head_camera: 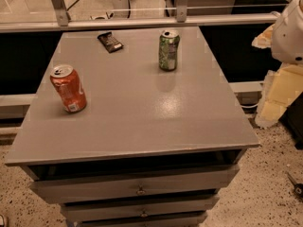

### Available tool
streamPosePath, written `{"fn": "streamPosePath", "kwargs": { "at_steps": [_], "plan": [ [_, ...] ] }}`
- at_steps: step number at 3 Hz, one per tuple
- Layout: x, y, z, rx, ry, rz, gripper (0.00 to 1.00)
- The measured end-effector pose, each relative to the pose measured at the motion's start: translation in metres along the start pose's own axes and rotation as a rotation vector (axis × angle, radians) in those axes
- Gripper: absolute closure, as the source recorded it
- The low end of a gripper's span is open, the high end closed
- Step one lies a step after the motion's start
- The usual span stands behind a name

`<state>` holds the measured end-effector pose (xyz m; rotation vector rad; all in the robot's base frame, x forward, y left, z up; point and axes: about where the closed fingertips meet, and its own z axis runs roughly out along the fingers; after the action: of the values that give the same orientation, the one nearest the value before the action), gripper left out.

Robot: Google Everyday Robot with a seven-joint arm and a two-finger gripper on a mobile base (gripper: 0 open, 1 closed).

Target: Knock coke can over

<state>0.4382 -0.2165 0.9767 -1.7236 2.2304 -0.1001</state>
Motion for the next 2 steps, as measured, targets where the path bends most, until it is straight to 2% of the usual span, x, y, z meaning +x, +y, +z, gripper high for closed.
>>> {"fn": "streamPosePath", "kwargs": {
  "at_steps": [1, 2],
  "plan": [
    [0.0, 0.0, 0.0, 0.0, 0.0, 0.0, 0.0],
    [-0.019, -0.004, 0.023, -0.011, -0.064, -0.005, 0.0]
  ]
}}
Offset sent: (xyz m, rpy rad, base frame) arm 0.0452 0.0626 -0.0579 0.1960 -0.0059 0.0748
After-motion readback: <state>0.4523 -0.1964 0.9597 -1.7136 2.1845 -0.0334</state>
